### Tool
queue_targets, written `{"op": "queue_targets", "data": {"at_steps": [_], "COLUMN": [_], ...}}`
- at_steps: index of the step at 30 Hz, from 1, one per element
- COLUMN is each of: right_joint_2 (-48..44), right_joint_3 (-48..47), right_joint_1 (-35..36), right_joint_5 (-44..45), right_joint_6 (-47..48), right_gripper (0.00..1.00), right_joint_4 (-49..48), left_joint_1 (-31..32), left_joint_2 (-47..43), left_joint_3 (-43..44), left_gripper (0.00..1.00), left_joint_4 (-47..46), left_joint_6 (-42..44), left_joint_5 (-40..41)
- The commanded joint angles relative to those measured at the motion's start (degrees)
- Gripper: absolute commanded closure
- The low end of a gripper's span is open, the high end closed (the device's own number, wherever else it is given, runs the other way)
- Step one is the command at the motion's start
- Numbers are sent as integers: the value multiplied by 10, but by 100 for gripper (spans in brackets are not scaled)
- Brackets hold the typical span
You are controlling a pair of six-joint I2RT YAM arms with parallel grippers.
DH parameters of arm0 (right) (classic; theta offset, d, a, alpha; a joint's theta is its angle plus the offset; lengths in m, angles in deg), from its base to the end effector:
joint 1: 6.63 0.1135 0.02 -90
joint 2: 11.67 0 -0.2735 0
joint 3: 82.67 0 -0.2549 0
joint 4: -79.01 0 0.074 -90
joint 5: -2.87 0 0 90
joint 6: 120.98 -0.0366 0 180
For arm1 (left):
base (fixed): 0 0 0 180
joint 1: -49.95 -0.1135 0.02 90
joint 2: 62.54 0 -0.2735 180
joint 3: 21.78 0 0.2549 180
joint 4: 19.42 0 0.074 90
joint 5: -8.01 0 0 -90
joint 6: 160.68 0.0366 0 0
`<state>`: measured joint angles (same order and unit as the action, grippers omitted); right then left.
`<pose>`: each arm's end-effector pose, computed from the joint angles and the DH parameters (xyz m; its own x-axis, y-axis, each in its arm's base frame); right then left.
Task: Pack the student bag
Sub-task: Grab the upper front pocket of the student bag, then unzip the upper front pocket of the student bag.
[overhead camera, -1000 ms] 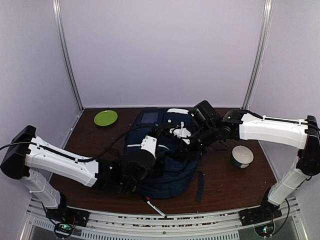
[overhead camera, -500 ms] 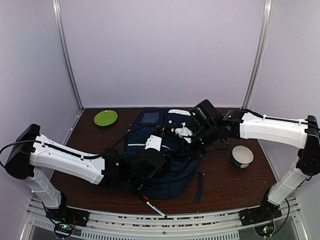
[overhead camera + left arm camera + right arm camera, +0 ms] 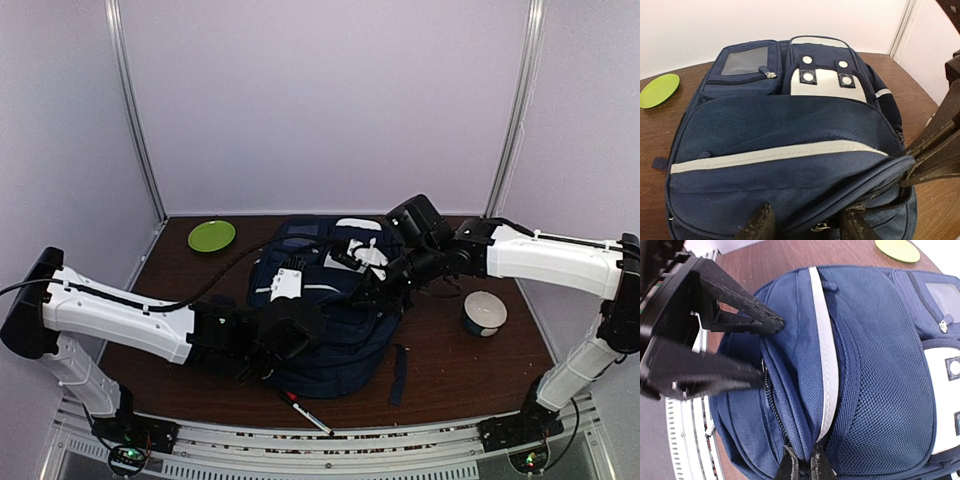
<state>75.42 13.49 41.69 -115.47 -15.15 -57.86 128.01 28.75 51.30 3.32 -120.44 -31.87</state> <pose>0.2090 0.2609 0.2953 -0.2244 -0.6131 -0.7575 -0.9732 0.1803 0.1424 0.0982 -0.3287 0.2434 -0.4749 -0.1199 -0.8718 0.2243 0.9415 -0.2516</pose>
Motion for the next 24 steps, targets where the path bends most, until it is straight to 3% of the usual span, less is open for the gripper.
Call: {"op": "queue_targets", "data": {"at_steps": [1, 12, 15, 19, 21, 24], "right_joint_2": [-54, -50, -48, -43, -42, -43], "right_joint_3": [-12, 12, 13, 8, 6, 8], "right_joint_1": [-30, -35, -35, -35, -35, -34], "right_joint_5": [-4, 4, 4, 0, 2, 5], "right_joint_6": [-8, 0, 1, 0, 0, 2], "right_gripper": [100, 100, 100, 100, 100, 100], "right_joint_4": [-65, -68, -66, -65, -64, -64], "left_joint_1": [-14, -65, -64, -56, -52, -51], "left_joint_2": [-18, -66, -98, -166, -183, -142], "left_joint_3": [-52, -80, -98, -147, -163, -116], "left_gripper": [55, 56, 55, 52, 52, 51], "left_joint_4": [185, 255, 174, -24, -111, -92], "left_joint_6": [-76, -96, -7, 133, 151, 145], "left_joint_5": [53, 102, 70, -53, -108, -153]}}
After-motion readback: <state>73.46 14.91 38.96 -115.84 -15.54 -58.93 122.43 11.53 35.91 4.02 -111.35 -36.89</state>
